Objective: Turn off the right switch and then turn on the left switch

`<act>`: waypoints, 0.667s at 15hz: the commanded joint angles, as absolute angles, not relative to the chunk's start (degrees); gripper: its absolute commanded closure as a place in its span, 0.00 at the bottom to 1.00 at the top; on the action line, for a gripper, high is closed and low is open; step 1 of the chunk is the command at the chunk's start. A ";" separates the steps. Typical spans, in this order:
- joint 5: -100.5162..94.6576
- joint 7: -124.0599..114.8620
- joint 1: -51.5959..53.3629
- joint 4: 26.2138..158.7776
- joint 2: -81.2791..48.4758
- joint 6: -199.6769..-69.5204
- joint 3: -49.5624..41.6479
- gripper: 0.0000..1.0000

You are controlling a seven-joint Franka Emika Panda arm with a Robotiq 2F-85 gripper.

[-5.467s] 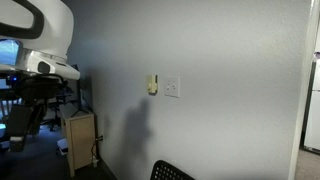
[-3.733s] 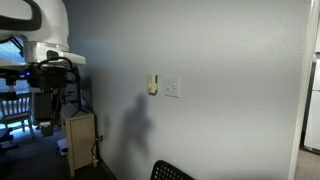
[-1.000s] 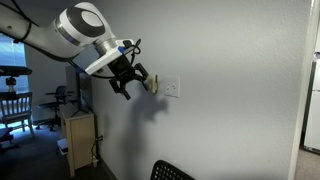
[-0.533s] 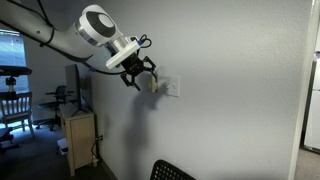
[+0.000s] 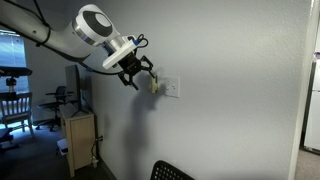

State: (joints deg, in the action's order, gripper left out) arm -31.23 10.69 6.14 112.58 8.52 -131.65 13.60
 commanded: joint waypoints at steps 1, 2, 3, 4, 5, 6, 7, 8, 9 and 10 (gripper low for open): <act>-32.35 10.52 6.76 111.93 7.44 -134.89 12.29 0.00; -31.93 12.04 6.79 111.38 6.64 -135.97 11.99 0.00; -30.92 14.57 6.89 110.32 5.42 -136.47 11.61 0.00; -30.15 17.01 6.93 109.16 4.10 -136.43 11.27 0.00; -29.61 19.21 6.92 108.04 2.90 -136.25 10.95 0.00; -29.09 22.08 6.96 106.50 1.33 -135.46 10.61 0.00; -29.06 24.77 6.94 105.09 -0.11 -135.41 10.33 0.00; -28.95 27.77 6.98 103.28 -1.73 -134.78 10.12 0.00; -28.76 30.62 7.02 101.69 -3.17 -134.64 9.94 0.00; -28.87 33.44 7.05 99.95 -4.69 -134.56 9.87 0.00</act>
